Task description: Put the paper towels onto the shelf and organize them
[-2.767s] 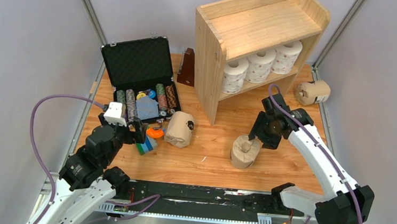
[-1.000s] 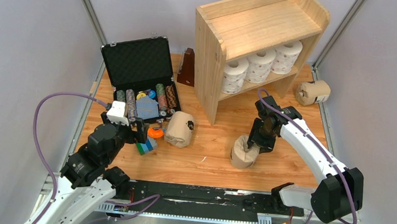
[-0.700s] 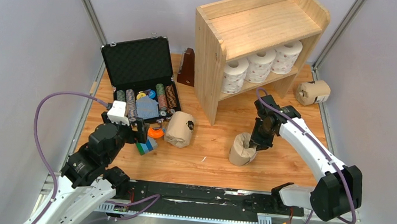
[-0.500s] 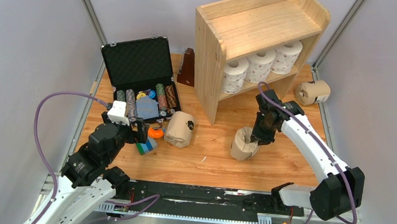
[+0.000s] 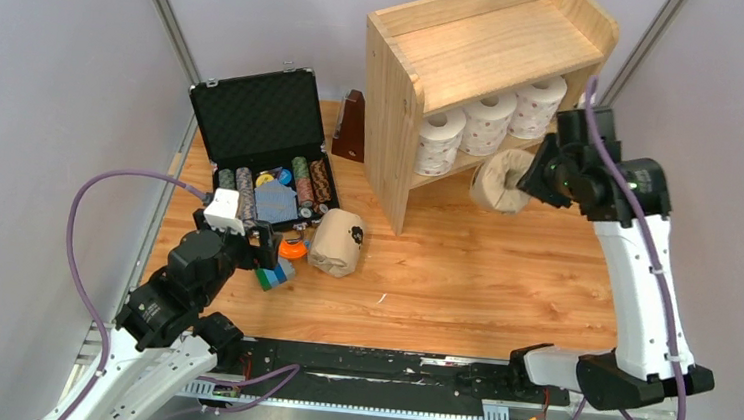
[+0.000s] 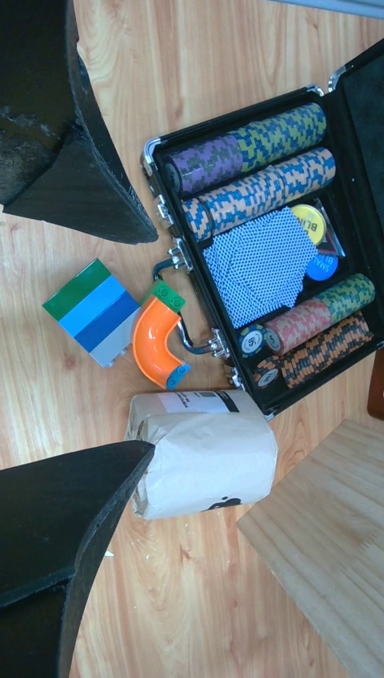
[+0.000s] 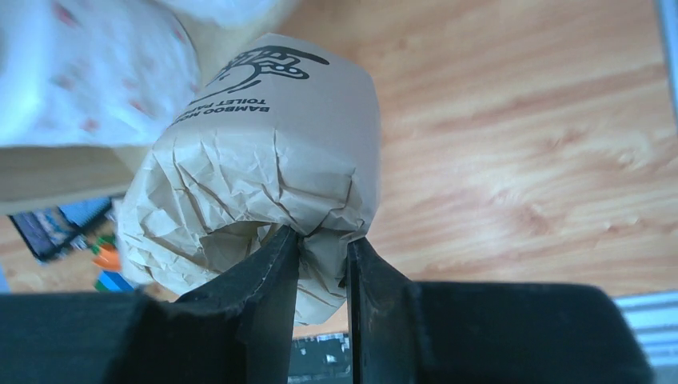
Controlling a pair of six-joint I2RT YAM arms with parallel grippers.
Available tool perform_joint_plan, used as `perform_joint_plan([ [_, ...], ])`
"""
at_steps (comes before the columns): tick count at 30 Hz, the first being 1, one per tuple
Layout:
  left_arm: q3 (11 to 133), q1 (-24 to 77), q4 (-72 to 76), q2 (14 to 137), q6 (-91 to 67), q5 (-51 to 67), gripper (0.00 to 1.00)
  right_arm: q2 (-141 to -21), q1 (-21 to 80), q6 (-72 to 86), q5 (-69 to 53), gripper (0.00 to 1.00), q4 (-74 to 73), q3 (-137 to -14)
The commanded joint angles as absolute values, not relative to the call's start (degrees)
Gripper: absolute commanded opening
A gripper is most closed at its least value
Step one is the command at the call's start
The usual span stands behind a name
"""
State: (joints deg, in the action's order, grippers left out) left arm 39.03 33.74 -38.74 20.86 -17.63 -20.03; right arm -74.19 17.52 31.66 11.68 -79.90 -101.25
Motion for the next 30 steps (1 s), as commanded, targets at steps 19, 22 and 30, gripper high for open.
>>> perform_joint_plan([
  [19, 39.0, 33.9, -36.7, 24.0, -16.6, -18.3, 1.0, -78.6, 13.3, 17.0, 12.7, 0.2, -64.5, -137.4],
  [22, 39.0, 33.9, -36.7, 24.0, -16.6, -18.3, 1.0, -79.7, 13.3, 16.6, 11.5, 0.21, -63.2, -137.5],
  [30, 39.1, 33.9, -36.8, 23.8, -16.7, -18.5, 1.0, -82.8, 13.3, 14.8, 10.8, 0.24, -60.1, -138.0],
])
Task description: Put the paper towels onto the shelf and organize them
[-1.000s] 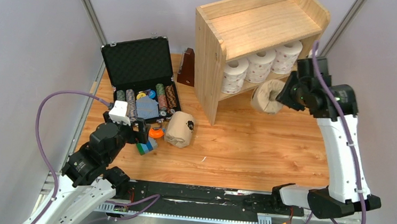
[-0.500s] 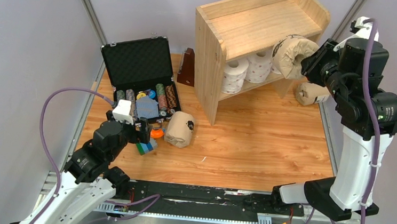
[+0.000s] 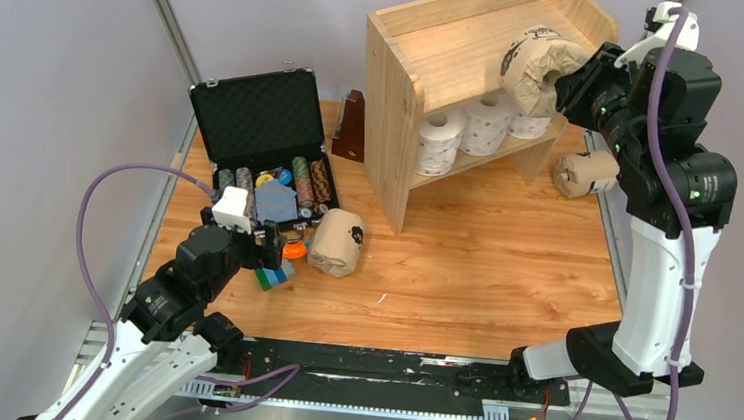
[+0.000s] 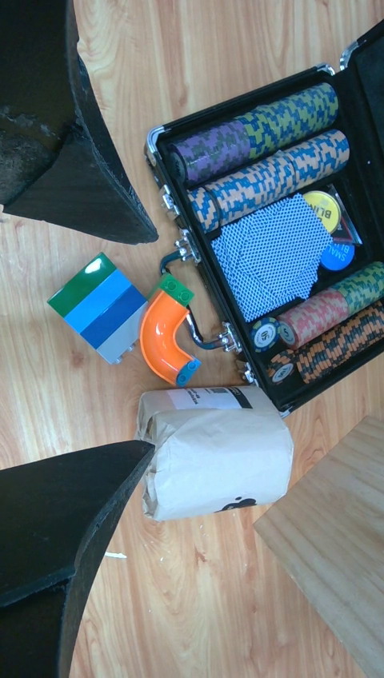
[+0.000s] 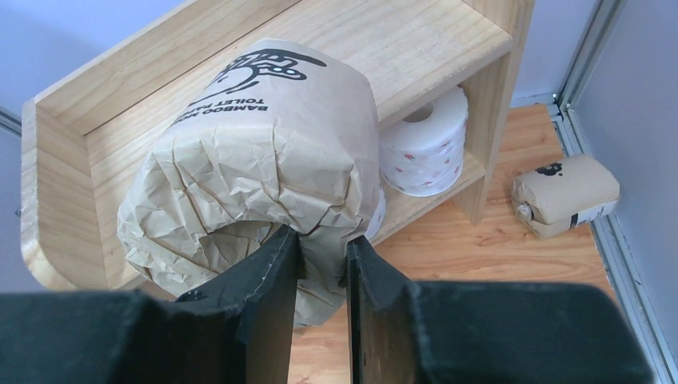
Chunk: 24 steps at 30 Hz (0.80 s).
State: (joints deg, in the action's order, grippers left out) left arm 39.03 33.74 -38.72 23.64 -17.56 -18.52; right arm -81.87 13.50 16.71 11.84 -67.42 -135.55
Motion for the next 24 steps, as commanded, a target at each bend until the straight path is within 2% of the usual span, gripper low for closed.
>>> perform_joint_plan([
  [1, 39.1, 33.9, -36.8, 23.9, -16.7, -18.4, 1.0, -83.1, 13.3, 14.6, 10.8, 0.24, -59.7, -138.2],
  [12, 39.1, 33.9, -36.8, 23.9, -16.6, -18.3, 1.0, -85.8, 13.3, 13.2, 11.6, 0.34, -56.8, -138.9],
  [19, 39.1, 33.9, -36.8, 23.9, -16.7, -18.4, 1.0, -89.0, 13.3, 12.1, 11.5, 0.35, -54.4, -139.5],
  [24, 39.1, 33.9, -36.8, 23.9, -16.8, -18.7, 1.0, -91.7, 13.3, 11.7, 10.6, 0.42, -51.8, -140.2],
])
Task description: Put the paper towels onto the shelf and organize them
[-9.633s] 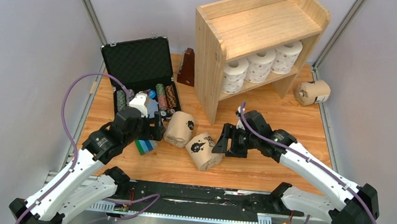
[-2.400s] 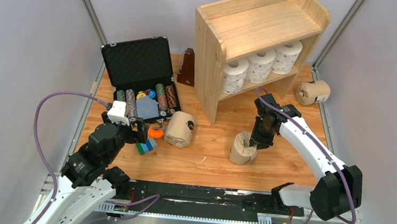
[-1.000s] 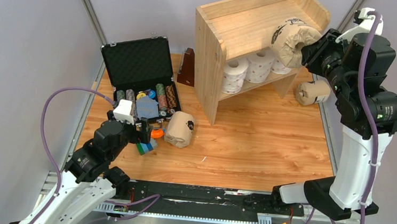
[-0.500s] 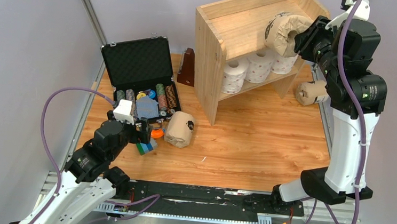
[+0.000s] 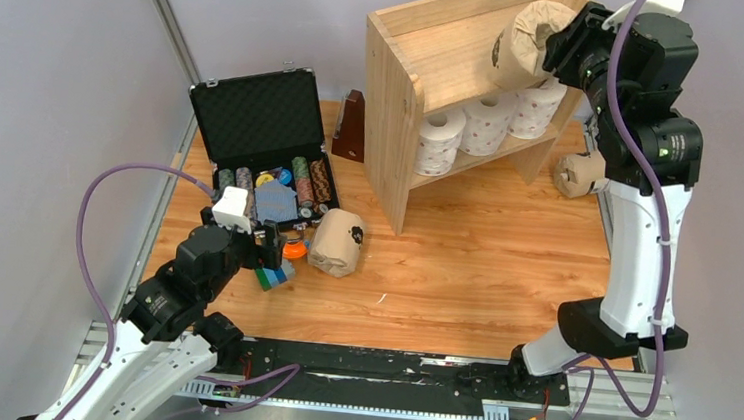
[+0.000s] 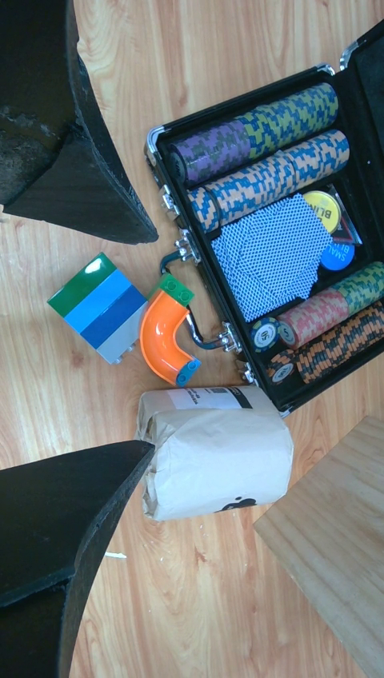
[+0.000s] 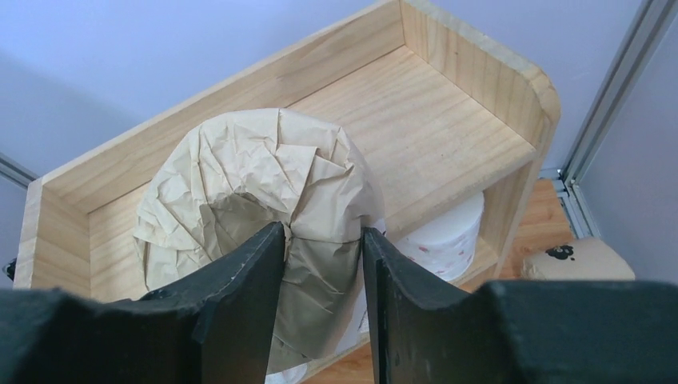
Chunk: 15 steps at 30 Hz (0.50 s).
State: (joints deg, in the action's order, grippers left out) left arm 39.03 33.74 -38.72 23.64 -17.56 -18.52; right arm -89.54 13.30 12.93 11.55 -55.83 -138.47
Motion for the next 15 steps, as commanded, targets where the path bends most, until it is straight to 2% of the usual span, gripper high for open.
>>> perform_joint_plan([
  [1, 39.1, 33.9, -36.9, 23.8, -16.9, -18.8, 1.0, -92.2, 13.3, 11.5, 10.4, 0.44, -51.2, -140.5],
  [5, 39.1, 33.9, -37.0, 23.6, -17.0, -19.1, 1.0, -94.0, 13.2, 10.8, 9.3, 0.48, -48.2, -141.4],
  [15, 39.1, 33.9, -37.2, 23.6, -17.3, -19.9, 1.0, -95.4, 12.2, 9.2, 8.4, 0.68, -40.8, -142.6],
])
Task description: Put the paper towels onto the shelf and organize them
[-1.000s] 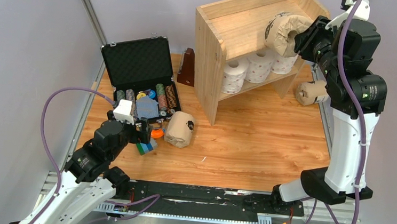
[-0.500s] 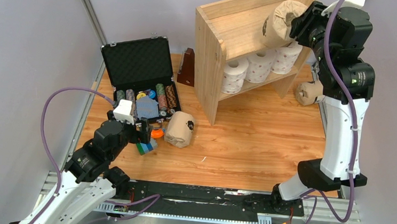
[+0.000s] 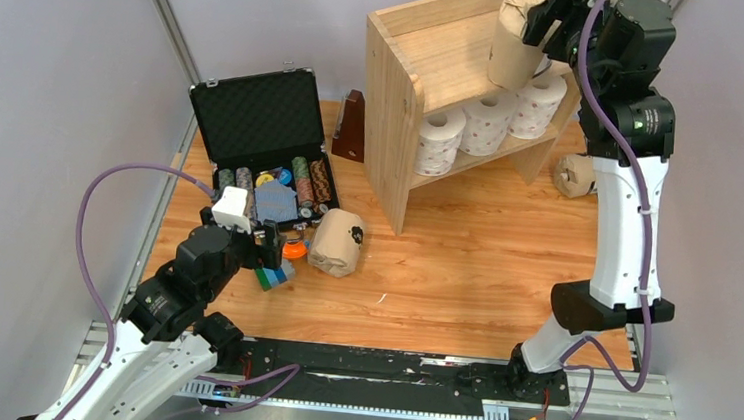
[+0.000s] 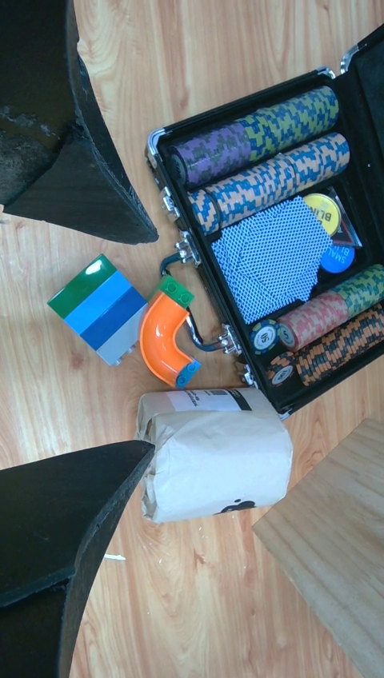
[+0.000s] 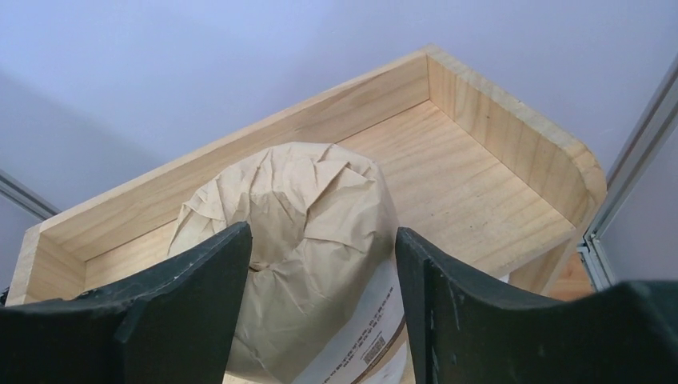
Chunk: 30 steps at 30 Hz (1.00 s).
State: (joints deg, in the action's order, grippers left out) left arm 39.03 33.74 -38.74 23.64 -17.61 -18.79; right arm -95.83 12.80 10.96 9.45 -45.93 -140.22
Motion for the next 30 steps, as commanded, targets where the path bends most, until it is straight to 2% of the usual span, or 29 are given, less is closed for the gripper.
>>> perform_joint_plan([
  [1, 39.1, 33.9, -37.3, 23.6, -17.3, -19.9, 1.0, -95.2, 12.1, 9.0, 8.3, 0.7, -40.1, -142.5],
  [11, 39.0, 33.9, -37.2, 23.7, -17.2, -19.7, 1.0, -89.7, 11.7, 7.5, 4.6, 0.91, -36.8, -139.7],
  [17, 39.1, 33.9, -37.0, 23.7, -17.0, -19.2, 1.0, -81.9, 11.7, 7.3, -1.1, 1.0, -36.4, -129.7],
  [23, 39.0, 33.9, -36.8, 23.6, -16.7, -18.2, 1.0, -77.2, 11.7, 6.1, -1.7, 1.0, -36.4, -119.8],
  [30, 39.1, 33.9, -36.6, 23.5, -16.5, -17.5, 1.0, -78.8, 11.7, 5.1, -0.4, 1.0, -36.4, -117.5],
])
